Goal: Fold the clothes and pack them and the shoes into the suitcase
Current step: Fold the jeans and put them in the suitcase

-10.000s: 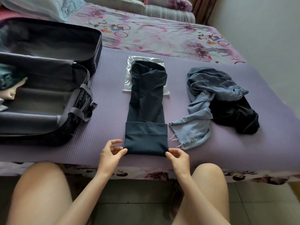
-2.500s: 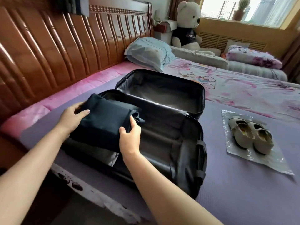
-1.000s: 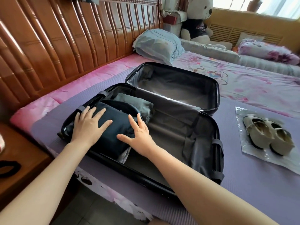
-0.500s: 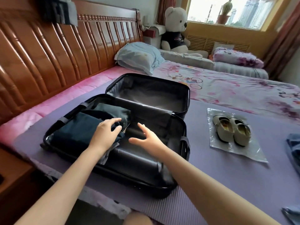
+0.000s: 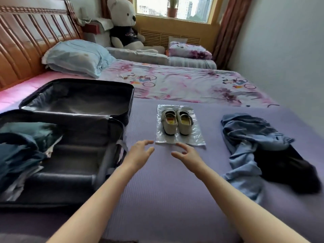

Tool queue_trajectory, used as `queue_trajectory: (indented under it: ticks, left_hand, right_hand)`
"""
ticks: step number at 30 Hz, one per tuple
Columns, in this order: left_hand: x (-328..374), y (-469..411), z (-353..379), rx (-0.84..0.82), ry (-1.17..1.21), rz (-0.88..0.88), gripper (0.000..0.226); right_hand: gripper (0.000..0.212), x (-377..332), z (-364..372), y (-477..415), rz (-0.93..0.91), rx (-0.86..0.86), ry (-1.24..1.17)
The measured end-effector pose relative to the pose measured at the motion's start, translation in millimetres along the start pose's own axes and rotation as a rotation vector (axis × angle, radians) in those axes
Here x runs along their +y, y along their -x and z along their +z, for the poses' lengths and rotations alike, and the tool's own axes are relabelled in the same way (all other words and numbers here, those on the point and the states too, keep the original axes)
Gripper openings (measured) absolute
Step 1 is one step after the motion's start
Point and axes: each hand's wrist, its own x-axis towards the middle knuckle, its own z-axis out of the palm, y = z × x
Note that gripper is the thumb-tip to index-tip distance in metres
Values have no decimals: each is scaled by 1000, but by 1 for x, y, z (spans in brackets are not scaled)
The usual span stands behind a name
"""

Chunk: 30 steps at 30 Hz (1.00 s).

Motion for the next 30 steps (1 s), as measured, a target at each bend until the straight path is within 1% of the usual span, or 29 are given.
queue_trajectory:
  ticks: [7, 12, 15, 16, 17, 20, 21, 23, 25, 27, 28, 30]
  left_hand:
    - [42, -15, 120, -205, -59, 5, 37]
    - [50, -14, 170, -318, -120, -5, 43]
    - [50, -11, 188, -345, -102, 4, 41]
    - [50, -10, 192, -344, -84, 12, 39]
    - [51, -9, 196, -335, -52, 14, 38]
    - [59, -13, 204, -277, 124, -21, 34]
    - [62, -15, 207, -255, 196, -52, 33]
    - [69, -19, 210, -231, 332, -128, 32]
    - [79, -22, 214, -257, 503, -237, 34]
    - [88, -23, 216, -305, 672, -382, 38]
    - [90, -23, 216, -324, 700, -433, 41]
    - [88, -22, 217, -346, 640, -430, 43]
  right_hand:
    - [52, 107, -81, 3, 137, 141, 170]
    - [63, 159, -124, -6, 251, 241, 579]
    - [73, 176, -145, -19, 326, 377, 689]
    - [74, 181, -149, -22, 359, 420, 687]
    - [68, 185, -150, -25, 365, 458, 662]
    - [33, 188, -140, -21, 228, 574, 578]
    - [28, 184, -133, -14, 181, 603, 549]
    - [27, 170, -114, 5, 102, 604, 442]
    - [28, 158, -89, 23, 25, 530, 335]
    - [33, 154, -65, 36, -37, 443, 209]
    - [36, 153, -58, 41, -53, 418, 135]
    - [41, 157, -53, 46, -78, 396, 20]
